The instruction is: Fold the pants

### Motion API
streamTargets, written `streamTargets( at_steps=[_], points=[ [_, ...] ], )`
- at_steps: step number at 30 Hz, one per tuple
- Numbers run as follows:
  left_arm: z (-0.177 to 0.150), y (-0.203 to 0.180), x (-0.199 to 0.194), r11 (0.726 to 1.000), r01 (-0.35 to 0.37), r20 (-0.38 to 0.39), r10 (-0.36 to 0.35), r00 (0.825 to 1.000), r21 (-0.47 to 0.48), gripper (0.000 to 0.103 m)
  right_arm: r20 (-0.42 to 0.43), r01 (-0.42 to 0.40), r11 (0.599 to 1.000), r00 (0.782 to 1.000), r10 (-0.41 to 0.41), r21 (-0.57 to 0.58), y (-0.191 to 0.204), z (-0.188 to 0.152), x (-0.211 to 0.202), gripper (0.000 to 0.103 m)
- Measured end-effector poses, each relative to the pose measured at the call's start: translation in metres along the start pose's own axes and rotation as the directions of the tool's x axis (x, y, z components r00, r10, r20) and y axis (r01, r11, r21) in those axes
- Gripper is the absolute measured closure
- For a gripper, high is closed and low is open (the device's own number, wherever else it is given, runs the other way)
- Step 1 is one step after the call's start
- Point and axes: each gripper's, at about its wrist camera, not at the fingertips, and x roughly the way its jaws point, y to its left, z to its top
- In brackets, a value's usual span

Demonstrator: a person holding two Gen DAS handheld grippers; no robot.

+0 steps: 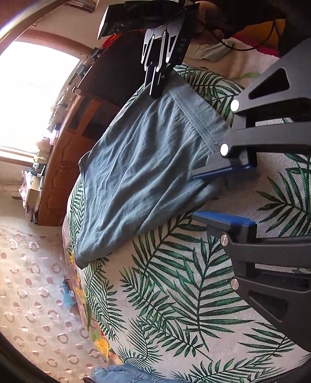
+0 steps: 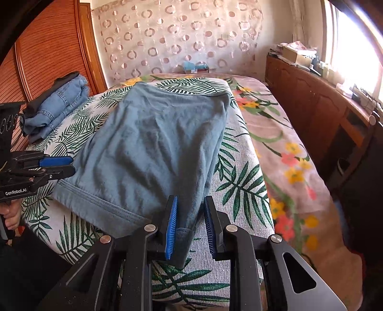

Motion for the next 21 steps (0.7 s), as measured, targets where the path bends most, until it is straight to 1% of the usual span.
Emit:
streamTargets(
  at_steps=[7, 8, 9, 10, 11, 13, 17, 18, 21],
  points=[
    [-0.003, -0.002, -0.001, 1.0, 0.006, -0.012, -0.006, 1.0, -0.011, 0.075, 0.006, 0.001, 1.0, 1.0, -0.001, -0.004, 0.001, -0.002, 0.001, 0.08],
    [-0.004, -0.002, -0.001, 1.0, 0.006, -0.01, -0.006, 1.0, -0.01, 0.078, 0.007, 0.002, 1.0, 1.0, -0.001, -0.006, 0.0, -0.003, 0.0, 0.08],
    [-0.004, -0.003, -0.001, 1.0, 0.026, -0.011, -0.026, 1.0, -0.009, 0.089, 0.008, 0.002, 1.0, 1.0, -0.002, -0.007, 0.0, -0.003, 0.001, 0.08],
    [-0.004, -0.005, -0.001, 0.999, 0.047, -0.01, -0.047, 0.999, -0.008, 0.095, 0.009, 0.0, 1.0, 1.0, 0.0, -0.008, 0.0, -0.003, 0.001, 0.08],
    [-0.005, -0.007, -0.003, 0.999, 0.043, -0.004, -0.043, 0.999, -0.004, 0.098, 0.011, -0.001, 1.0, 1.0, 0.001, -0.008, 0.001, -0.004, 0.0, 0.079],
    [-0.005, -0.011, -0.009, 1.0, 0.028, 0.012, -0.028, 1.0, 0.006, 0.099, 0.012, -0.003, 1.0, 1.0, 0.003, -0.009, 0.0, -0.004, 0.0, 0.079],
    [-0.007, -0.008, -0.034, 0.998, 0.057, 0.056, -0.056, 0.997, -0.012, 0.1, 0.015, -0.008, 1.0, 1.0, 0.008, -0.01, -0.003, -0.005, 0.0, 0.079],
    [-0.009, -0.007, -0.035, 0.998, 0.06, 0.053, -0.059, 0.997, -0.015, 0.1, 0.016, -0.008, 1.0, 1.0, 0.008, -0.012, -0.003, -0.006, -0.001, 0.079],
    [-0.018, -0.007, -0.024, 1.0, 0.025, 0.007, -0.025, 1.0, -0.006, 0.1, 0.016, -0.01, 1.0, 1.0, 0.01, -0.014, -0.003, -0.006, -0.001, 0.076]
  ],
)
